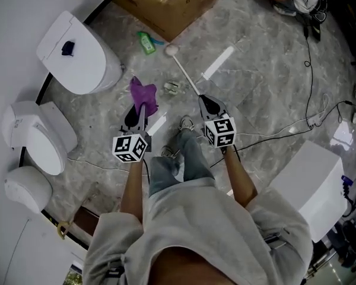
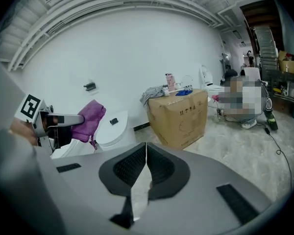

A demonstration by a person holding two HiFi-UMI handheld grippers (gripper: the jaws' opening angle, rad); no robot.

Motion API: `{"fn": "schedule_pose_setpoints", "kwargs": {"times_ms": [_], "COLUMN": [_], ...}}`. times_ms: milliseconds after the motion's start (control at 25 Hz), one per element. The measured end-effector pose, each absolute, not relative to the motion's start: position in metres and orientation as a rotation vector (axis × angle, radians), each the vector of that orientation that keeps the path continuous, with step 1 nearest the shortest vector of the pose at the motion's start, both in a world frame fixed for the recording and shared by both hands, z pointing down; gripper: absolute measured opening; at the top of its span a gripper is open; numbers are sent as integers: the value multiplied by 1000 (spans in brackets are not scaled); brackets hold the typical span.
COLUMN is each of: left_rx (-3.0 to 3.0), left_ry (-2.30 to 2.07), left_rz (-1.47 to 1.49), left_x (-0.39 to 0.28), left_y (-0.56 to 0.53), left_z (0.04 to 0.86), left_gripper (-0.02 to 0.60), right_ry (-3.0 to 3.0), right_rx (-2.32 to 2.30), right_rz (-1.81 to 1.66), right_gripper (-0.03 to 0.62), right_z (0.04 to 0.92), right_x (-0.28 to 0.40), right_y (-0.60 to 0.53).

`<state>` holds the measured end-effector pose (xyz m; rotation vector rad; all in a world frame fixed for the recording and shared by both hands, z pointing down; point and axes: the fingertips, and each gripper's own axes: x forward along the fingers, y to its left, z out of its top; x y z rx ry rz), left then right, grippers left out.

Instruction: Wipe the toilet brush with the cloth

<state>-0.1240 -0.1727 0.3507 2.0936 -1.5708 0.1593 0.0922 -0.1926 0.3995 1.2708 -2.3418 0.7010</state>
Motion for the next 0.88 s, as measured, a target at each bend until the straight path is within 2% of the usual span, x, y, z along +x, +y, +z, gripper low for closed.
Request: {"fn": "schedule_pose_setpoints", "kwargs": {"times_ms": [560,880], "left_rx": [2214,2314], "left_ry": [-1474,-1449], "left_rz": [224,164], "left_x": [-118,-105], "left_y": [-173,-173], "left_z": [539,646], "left_gripper": [97,97], "right_ry": [-2317,-2340], "right_rx": [1431,1462], "right_rz": [637,550], "right_gripper": [31,31], "right_z": [568,675], "right_x": [119,130], "right_y": [-221,-227]}}
